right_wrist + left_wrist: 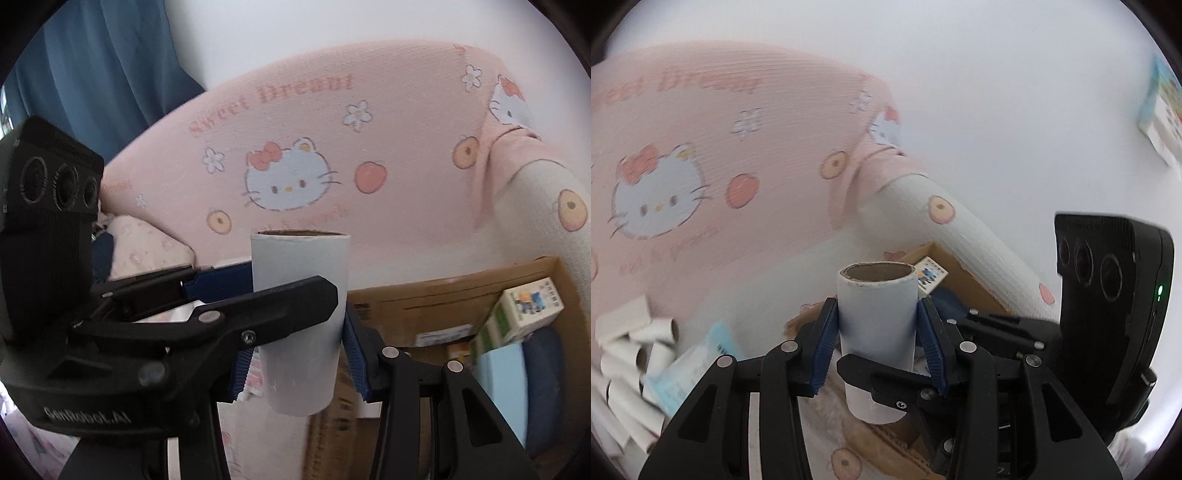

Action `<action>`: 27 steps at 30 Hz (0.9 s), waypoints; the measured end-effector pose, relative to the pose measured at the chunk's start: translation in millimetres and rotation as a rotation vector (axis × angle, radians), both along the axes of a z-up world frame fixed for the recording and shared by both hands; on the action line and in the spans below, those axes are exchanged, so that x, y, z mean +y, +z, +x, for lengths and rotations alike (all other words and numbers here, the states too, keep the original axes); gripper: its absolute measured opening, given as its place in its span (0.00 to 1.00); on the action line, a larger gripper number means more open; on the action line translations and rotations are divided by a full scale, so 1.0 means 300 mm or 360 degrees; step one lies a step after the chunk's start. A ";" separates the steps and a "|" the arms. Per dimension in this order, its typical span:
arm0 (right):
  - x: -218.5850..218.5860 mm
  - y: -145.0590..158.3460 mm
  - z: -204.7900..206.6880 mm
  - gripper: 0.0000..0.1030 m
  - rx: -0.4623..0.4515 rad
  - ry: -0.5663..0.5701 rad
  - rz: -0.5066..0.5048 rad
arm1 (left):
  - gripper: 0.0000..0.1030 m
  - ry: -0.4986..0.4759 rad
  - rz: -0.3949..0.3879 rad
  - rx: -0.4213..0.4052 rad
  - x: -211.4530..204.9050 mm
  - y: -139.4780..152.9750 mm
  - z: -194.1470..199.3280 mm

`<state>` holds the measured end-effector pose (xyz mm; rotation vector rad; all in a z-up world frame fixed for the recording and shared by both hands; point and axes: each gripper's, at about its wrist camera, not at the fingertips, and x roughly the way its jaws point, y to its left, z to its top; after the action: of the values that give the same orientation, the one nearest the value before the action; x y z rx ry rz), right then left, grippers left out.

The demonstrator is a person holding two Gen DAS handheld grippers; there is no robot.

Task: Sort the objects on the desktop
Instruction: 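Carry the held white tube with the right gripper over the box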

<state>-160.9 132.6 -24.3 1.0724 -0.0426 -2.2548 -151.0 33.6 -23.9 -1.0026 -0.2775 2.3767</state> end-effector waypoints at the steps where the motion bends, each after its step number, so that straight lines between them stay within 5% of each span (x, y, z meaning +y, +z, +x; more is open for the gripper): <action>1: 0.010 0.001 -0.004 0.41 -0.0002 -0.0004 0.0028 | 0.46 -0.0019 -0.0007 -0.0005 0.014 -0.004 -0.006; 11: 0.129 -0.069 -0.061 0.41 -0.0140 -0.0020 0.0245 | 0.46 -0.0203 -0.0049 -0.0177 0.177 -0.074 -0.115; 20: 0.154 -0.198 -0.139 0.41 -0.0265 -0.0026 0.0342 | 0.46 -0.0216 -0.0171 -0.0345 0.227 -0.204 -0.200; 27: 0.141 -0.278 -0.165 0.41 -0.0344 0.0020 0.0432 | 0.47 -0.0202 -0.0222 -0.0332 0.222 -0.247 -0.218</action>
<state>-210.5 174.9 -107.7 1.4518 0.1846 -2.1666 -216.5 100.3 -98.0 -1.2970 -0.1208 2.2038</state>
